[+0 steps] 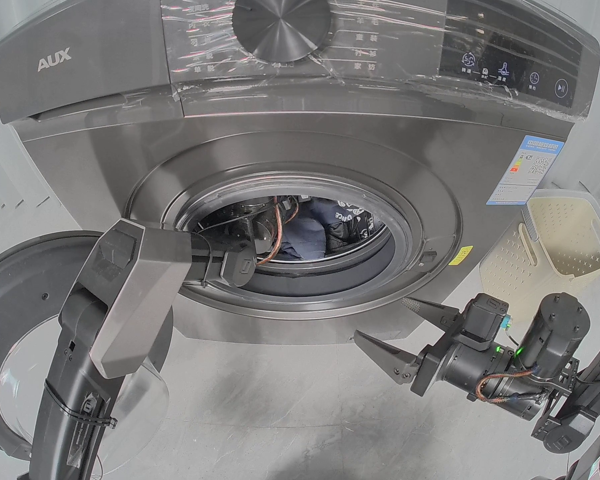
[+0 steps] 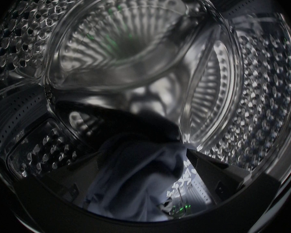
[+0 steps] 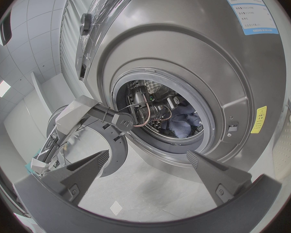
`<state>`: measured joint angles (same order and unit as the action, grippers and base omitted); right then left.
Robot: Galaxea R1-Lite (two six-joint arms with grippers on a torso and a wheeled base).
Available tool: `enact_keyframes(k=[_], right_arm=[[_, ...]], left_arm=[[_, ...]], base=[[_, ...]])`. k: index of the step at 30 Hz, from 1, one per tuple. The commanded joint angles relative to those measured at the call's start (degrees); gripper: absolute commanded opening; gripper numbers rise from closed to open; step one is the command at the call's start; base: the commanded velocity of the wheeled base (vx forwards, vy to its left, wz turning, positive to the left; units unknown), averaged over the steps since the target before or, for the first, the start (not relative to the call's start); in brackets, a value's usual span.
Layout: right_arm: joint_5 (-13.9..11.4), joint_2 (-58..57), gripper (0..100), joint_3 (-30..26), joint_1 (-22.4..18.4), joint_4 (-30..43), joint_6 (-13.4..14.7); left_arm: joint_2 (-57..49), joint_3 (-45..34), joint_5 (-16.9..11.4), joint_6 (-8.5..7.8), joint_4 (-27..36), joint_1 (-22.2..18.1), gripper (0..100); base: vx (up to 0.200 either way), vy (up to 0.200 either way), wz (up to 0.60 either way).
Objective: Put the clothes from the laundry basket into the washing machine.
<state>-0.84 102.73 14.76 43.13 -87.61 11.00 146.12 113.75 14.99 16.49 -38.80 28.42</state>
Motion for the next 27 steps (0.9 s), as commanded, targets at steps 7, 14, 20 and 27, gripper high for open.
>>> enact_keyframes(k=[7, 14, 20, 27], right_arm=[[0.0, 0.0, 100, -1.2, 0.0, 0.0, 0.0], [0.1, -2.6, 100, -3.6, -0.1, 0.1, -0.1], [0.1, -9.9, 100, -8.3, -0.7, 0.8, -0.3], [0.1, -13.3, 100, -12.2, -0.9, 1.2, -1.1]], left_arm=[[-7.7, -29.5, -2.3, -9.11, -9.9, 7.1, 100], [-14.4, -45.1, -4.4, -10.25, -18.4, 12.2, 100], [-29.7, -65.1, -3.8, -9.20, -24.6, 17.3, 100], [-40.4, -84.8, -3.2, -10.17, -33.8, 20.3, 100]], base=[[0.000, 0.000, 0.00], [0.000, 0.000, 0.00], [0.000, 0.000, 0.00], [-0.143, 0.000, 0.00]])
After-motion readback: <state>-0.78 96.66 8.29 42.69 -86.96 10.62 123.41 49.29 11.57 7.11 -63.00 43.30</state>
